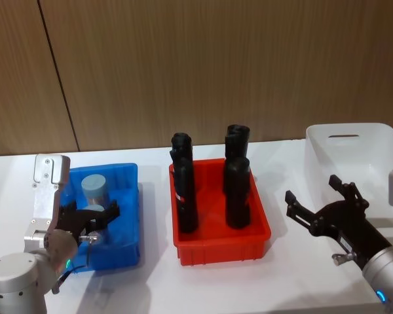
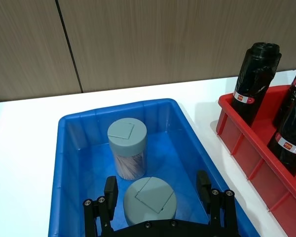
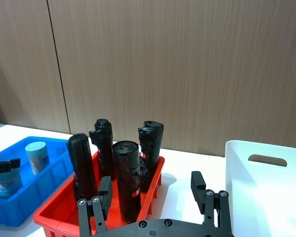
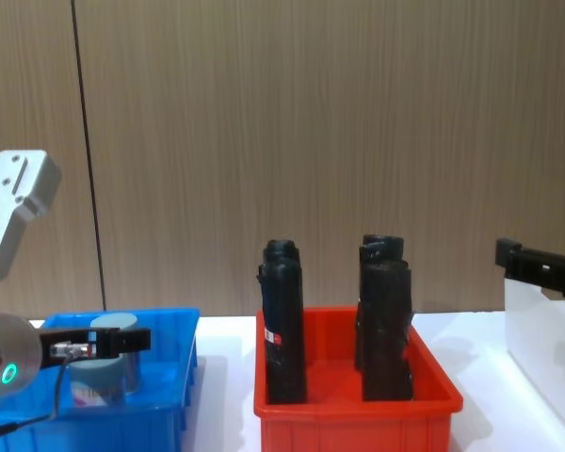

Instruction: Pick the cotton swabs from the blue box and place them into the white box.

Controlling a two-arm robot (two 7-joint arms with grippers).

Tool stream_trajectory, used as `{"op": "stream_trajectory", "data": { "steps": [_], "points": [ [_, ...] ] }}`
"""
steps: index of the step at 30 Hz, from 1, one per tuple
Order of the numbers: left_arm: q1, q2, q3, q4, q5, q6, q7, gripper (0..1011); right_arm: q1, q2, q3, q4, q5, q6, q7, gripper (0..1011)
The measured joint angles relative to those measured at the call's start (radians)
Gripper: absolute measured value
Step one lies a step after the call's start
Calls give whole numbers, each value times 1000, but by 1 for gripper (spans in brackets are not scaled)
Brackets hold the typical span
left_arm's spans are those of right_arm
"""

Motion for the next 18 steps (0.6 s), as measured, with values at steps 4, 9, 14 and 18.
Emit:
{"op": "stream_trajectory", "data": {
  "steps": [4,9,14,18],
  "points": [
    [-9,-3,-2,20,0,0,-18,1004,0,0,0,0,0,0,0,1002],
    [-20,-7,-4,46,0,0,-41,1004,0,0,0,0,0,0,0,1002],
    [-28,-10,-6,67,0,0,-62,1004,0,0,0,0,0,0,0,1002],
    [-34,-13,-7,82,0,0,-76,982,0,0,0,0,0,0,0,1002]
  ]
}}
